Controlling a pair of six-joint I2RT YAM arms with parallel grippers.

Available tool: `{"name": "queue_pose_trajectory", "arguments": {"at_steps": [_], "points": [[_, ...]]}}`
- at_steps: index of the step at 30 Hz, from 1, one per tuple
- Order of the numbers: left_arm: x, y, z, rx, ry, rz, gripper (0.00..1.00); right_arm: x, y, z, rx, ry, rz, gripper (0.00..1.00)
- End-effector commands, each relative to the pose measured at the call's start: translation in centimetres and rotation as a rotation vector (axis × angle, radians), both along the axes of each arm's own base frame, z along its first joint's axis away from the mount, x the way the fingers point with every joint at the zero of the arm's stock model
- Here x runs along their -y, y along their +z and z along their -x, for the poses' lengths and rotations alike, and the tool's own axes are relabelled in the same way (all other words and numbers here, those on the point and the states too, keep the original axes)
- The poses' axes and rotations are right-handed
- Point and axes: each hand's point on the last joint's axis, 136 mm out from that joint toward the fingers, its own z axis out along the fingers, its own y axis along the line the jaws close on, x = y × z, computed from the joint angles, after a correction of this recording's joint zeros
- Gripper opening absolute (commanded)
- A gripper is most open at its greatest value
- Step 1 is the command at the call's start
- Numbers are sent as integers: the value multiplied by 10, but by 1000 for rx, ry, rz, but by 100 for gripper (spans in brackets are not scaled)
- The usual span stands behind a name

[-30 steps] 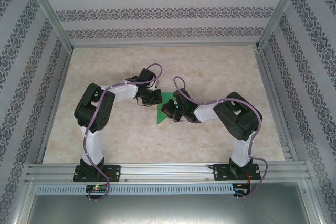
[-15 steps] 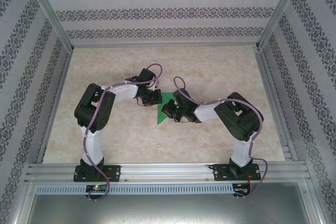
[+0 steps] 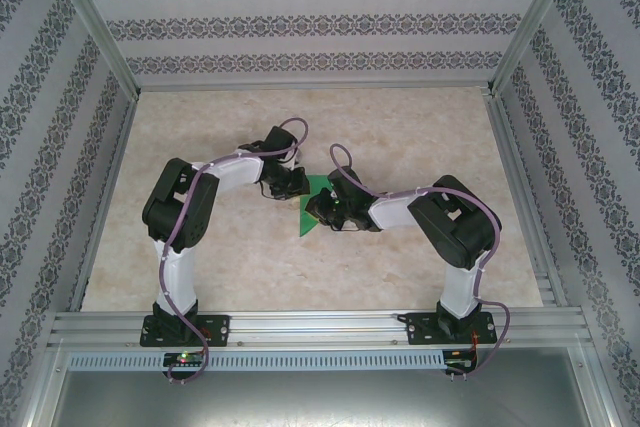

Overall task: Fold a paper plane with a square sheet of paper (pick it up from the middle)
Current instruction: Third fold the triangle at the center of the table.

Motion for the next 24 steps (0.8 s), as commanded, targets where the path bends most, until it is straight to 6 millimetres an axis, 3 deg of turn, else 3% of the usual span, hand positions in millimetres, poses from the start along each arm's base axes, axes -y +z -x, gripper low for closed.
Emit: {"name": "queue_pose_trajectory", "arguments": {"at_steps": [1, 7, 11, 18, 24], "points": [[-19, 24, -13, 21, 100, -12, 18, 12, -29, 11, -66, -2, 89, 19], [-57, 36, -19, 51, 250, -15, 22, 11, -29, 12, -72, 8, 92, 34], [-69, 38, -13, 50, 289, -5, 22, 13, -31, 13, -76, 5, 106, 37], [-64, 41, 3, 42, 256, 40, 18, 21, -37, 17, -92, -2, 150, 25], [-44, 39, 27, 19, 142, 62, 12, 25, -51, 26, -129, 7, 167, 14]]}}
